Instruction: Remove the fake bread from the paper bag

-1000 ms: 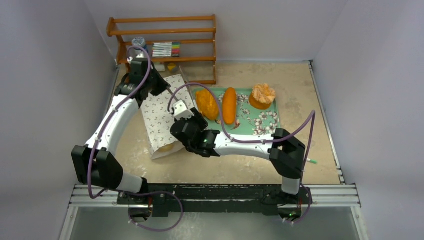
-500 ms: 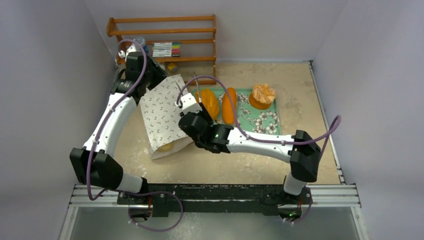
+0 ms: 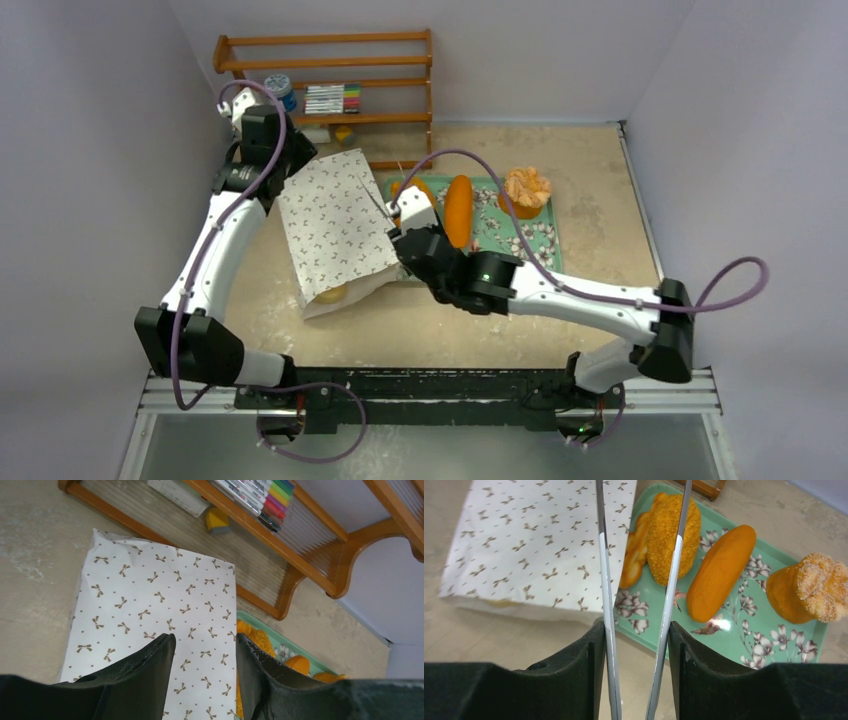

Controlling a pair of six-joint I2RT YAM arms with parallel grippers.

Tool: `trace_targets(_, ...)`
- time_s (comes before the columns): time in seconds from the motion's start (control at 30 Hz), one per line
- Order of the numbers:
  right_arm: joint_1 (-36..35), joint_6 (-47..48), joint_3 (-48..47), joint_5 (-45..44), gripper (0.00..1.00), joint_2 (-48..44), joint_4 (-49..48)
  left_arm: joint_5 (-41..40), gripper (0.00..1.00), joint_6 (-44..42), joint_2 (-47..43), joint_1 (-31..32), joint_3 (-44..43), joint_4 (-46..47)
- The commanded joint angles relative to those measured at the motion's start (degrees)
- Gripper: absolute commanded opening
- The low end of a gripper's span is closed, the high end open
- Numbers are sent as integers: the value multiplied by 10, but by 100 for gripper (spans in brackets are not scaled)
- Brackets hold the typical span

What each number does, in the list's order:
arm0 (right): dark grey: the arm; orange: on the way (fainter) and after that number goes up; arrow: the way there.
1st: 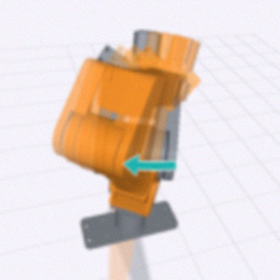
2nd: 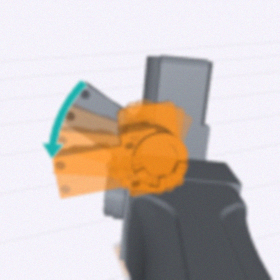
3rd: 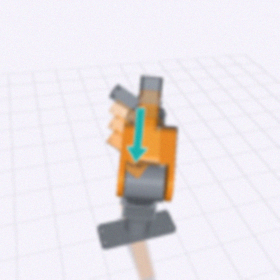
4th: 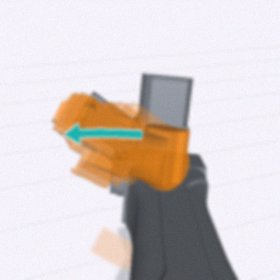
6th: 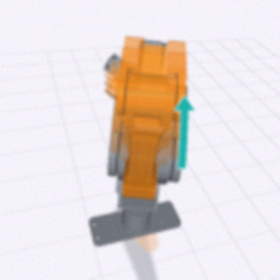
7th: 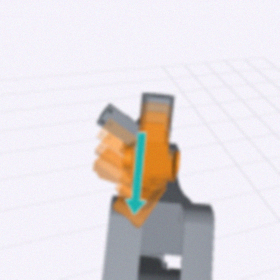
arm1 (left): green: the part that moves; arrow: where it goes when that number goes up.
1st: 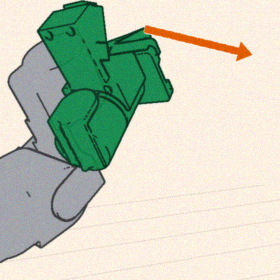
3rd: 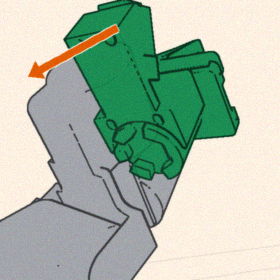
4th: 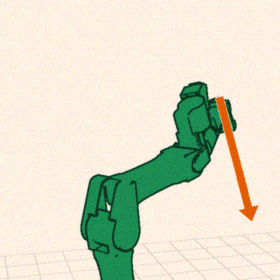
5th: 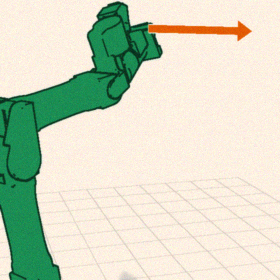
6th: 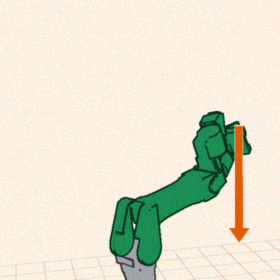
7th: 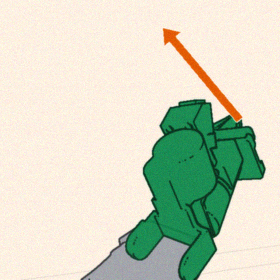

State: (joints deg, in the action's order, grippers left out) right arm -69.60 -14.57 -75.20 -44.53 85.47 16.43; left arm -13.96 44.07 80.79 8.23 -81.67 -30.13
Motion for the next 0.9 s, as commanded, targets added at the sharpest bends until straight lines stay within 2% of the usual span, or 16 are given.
trace_targets(0.0, -44, -11, 32, 44, 35, -112, 11, -40, 48, -29, -34, -12, 40, 29)
trace_targets(0.2, -111, -43, 54, 104, 32, -203, 87, -43, 48, -38, -13, -14, 87, 47)
trace_targets(0.4, -140, -50, 73, 190, 32, -272, 130, -54, 47, -38, 24, -14, 102, 58)
trace_targets(0.67, -147, -43, 85, 318, 31, -304, 167, -70, 46, -38, 37, -13, 122, 63)
trace_targets(0.87, -147, -45, 107, 372, 30, -309, 178, -73, 46, -39, 36, -14, 128, 65)
